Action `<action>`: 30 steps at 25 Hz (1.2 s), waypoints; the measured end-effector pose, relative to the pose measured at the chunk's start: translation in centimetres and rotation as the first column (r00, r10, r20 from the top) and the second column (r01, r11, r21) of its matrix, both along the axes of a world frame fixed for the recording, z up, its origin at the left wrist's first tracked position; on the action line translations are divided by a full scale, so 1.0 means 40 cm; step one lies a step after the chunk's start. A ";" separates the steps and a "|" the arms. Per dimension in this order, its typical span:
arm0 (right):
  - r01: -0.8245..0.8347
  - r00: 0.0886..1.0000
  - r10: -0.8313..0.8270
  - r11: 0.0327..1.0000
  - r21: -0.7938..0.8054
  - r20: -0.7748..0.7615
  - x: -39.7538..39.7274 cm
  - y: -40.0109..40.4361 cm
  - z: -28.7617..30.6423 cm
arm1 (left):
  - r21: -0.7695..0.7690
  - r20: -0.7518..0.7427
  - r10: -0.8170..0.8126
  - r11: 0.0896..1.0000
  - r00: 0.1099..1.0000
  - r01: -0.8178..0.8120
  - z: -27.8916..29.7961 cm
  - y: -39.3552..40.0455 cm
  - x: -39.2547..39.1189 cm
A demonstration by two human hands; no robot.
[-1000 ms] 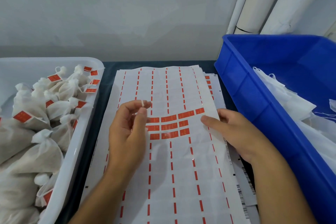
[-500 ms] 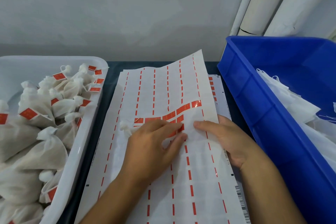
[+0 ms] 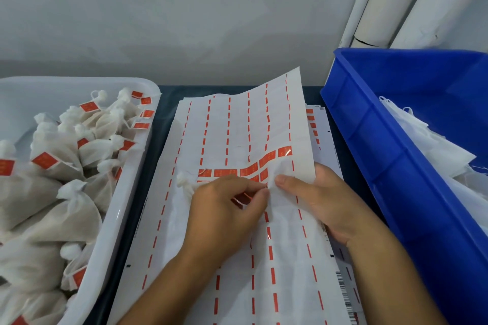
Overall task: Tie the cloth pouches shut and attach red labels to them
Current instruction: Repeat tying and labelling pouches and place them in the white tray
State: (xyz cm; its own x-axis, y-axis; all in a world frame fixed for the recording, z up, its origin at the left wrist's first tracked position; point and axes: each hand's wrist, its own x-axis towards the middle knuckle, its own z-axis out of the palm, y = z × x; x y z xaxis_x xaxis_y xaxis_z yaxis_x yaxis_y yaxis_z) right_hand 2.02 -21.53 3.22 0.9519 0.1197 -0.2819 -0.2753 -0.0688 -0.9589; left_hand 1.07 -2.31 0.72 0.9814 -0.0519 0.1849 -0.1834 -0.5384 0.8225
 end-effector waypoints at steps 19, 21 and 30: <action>0.009 1.000 -0.008 1.000 -0.021 0.028 0.001 -0.005 -0.001 | 0.114 0.082 0.007 0.993 0.997 -0.016 0.006 -0.013 0.001; 0.020 1.000 -0.020 1.000 -0.014 0.017 0.003 -0.006 0.000 | 0.093 0.065 0.009 0.996 0.998 -0.015 0.009 -0.011 0.002; 0.028 0.999 -0.026 0.996 -0.088 0.024 0.003 -0.010 -0.003 | 0.094 0.045 -0.041 0.995 0.998 0.037 -0.001 -0.020 -0.003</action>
